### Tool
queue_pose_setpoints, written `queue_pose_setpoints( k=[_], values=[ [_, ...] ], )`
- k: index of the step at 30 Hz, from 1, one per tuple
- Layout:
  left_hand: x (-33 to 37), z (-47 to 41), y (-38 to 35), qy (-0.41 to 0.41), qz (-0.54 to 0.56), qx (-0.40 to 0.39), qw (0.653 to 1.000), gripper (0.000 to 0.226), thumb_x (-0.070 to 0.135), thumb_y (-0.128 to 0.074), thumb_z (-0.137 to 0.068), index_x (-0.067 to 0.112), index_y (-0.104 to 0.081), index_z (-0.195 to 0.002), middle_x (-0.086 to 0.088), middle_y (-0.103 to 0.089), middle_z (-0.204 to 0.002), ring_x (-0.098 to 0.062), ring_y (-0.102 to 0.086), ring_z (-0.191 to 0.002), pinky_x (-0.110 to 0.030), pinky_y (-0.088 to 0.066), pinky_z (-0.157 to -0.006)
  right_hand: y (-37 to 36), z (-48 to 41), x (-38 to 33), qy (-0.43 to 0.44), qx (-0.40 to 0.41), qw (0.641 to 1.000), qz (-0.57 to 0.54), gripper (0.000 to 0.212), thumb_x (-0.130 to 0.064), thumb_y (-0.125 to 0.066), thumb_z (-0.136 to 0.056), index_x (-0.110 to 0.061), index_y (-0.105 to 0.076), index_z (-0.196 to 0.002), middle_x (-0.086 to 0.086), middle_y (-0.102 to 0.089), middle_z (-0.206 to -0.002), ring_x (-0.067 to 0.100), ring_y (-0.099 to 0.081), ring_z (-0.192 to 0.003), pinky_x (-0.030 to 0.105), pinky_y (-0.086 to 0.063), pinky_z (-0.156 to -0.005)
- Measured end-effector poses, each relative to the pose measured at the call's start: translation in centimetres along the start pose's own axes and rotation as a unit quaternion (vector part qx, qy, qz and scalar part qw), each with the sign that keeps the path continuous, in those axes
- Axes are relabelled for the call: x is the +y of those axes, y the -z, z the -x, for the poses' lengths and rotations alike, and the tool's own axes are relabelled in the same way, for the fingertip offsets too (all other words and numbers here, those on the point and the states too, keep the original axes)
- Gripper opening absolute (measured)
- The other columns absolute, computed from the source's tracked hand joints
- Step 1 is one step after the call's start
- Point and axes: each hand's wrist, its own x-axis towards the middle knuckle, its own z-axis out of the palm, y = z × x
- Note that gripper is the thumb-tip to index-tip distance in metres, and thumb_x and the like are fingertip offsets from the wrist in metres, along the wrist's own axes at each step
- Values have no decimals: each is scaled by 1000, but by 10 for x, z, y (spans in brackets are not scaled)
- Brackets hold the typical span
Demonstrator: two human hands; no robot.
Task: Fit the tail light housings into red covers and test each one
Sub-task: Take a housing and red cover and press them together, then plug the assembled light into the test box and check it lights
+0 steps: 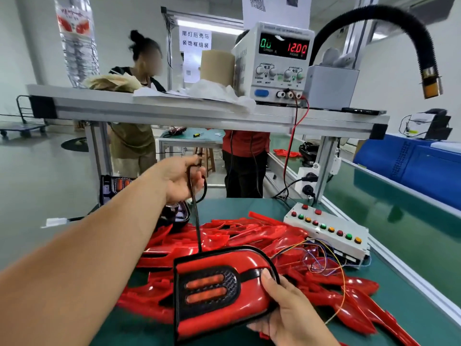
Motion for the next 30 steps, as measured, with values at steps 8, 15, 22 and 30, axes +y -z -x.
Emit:
queue_pose_setpoints(
  k=[8, 15, 22, 30],
  values=[
    [-8, 22, -21, -98, -61, -81, 990, 30, 27, -46, -103, 15, -69, -89, 6, -52, -62, -1, -44, -46, -14, -45, -45, 5, -4, -16, 11, 104, 961, 257, 23, -37, -67, -89, -15, -66, -98, 7, -73, -90, 24, -71, -83, 40, -61, -71],
    [-9, 47, -9, -144, -139, -187, 962, 29, 17, -46, -100, 11, -74, -100, 6, -50, -66, -2, -43, -52, -15, -43, -51, 13, -16, -56, 176, 149, 747, 624, 48, -47, -56, -92, -9, -59, -63, 5, -62, -61, 24, -58, -65, 31, -40, -61],
    [-7, 54, 0, -151, -232, -237, 931, 28, 24, -56, -88, 7, -76, -97, 6, -45, -66, -5, -34, -56, -17, -35, -51, -4, -58, -101, 251, 156, 862, 411, 73, -30, -73, -85, -43, -27, -139, 5, -70, -74, 15, -69, -57, 28, -50, -54],
    [11, 51, 24, -145, -471, 46, 869, 18, 11, -49, -98, 7, -66, -103, -5, -54, -86, -16, -50, -73, -29, -42, -70, -15, -76, -115, 359, 163, 756, 522, 27, -27, -58, -96, -24, -65, -122, -4, -70, -102, 1, -60, -83, 11, -42, -74]
  ],
)
